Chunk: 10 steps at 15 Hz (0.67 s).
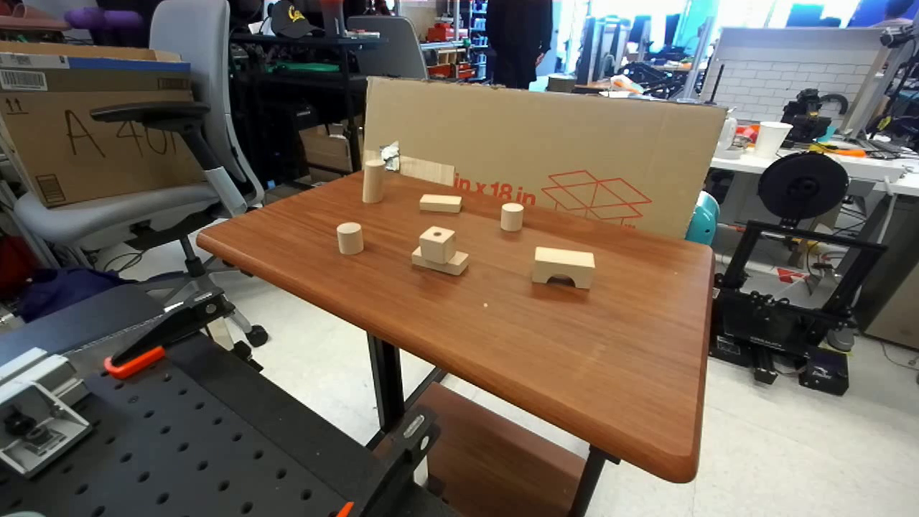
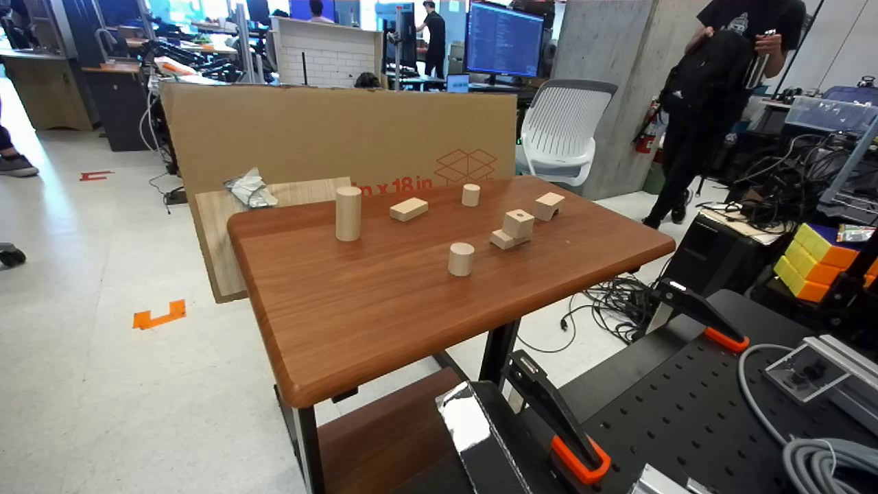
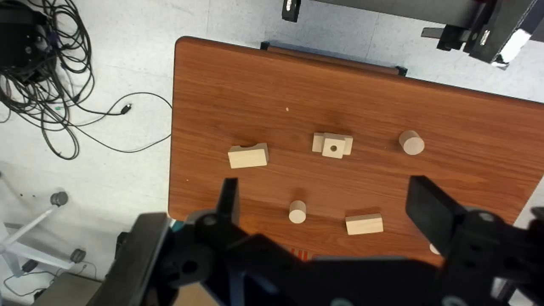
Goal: Pick up the square block and put it on the cylindrical block on the left
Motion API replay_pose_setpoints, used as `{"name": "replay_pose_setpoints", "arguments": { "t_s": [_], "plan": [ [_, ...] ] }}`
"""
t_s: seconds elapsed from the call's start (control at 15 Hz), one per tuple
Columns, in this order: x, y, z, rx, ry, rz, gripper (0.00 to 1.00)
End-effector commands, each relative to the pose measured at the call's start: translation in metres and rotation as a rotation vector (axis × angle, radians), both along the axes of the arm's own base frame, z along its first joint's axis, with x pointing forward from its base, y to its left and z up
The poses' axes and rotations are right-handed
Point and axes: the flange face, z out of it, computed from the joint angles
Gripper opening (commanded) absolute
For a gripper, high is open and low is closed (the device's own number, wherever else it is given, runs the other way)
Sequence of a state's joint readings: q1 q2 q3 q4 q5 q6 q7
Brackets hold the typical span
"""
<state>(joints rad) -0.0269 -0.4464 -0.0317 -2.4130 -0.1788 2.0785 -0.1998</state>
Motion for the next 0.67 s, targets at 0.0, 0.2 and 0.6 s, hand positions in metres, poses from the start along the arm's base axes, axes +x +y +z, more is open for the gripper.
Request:
{"name": "replay_pose_setpoints", "arguments": {
  "t_s": [0.0,0.2,0.6],
  "plan": [
    [0.000,0.000,0.001,0.000,0.001,0.000,1.00],
    [0.000,0.000,0.001,0.000,0.001,0.000,1.00],
    [0.007,0.002,-0.010,-0.004,0.014,0.015,1.00]
  ]
}}
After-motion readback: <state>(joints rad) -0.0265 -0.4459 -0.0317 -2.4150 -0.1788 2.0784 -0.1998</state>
